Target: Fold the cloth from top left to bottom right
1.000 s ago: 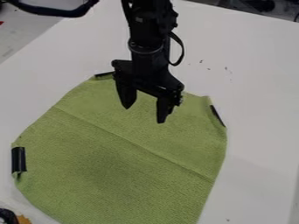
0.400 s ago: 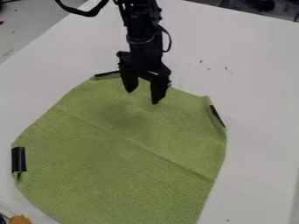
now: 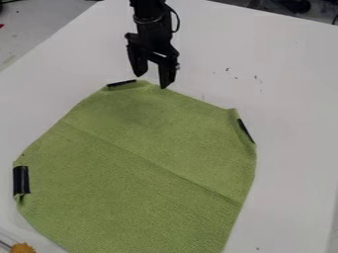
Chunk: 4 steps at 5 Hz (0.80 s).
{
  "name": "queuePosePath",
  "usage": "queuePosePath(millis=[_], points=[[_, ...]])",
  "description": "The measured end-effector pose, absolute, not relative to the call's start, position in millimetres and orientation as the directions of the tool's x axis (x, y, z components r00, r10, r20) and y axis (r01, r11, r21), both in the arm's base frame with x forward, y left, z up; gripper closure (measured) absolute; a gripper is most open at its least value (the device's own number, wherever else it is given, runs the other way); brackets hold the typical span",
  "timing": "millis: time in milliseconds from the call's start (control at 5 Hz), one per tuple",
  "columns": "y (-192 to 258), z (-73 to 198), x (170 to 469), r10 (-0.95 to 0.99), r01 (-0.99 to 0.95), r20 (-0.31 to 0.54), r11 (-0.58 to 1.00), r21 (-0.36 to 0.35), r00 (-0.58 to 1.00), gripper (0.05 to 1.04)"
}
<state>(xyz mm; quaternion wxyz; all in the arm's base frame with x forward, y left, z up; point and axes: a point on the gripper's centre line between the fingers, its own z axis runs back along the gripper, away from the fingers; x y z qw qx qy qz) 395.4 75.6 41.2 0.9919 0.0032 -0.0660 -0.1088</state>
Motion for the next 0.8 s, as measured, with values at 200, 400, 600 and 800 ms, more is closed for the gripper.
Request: queuePosePath(millis=[200,400,600,800], points=[[84,55,402,-0.213,0.208,0.129,0.977,0.052,0.968,0.084],[91,55,403,-0.21,0.204,0.151,0.978,0.052,0.966,0.084],[108,41,399,-0.17,0.165,0.142,0.985,0.047,0.975,0.084],[108,24,398,-0.172,0.171,0.098,0.985,0.023,0.98,0.084]])
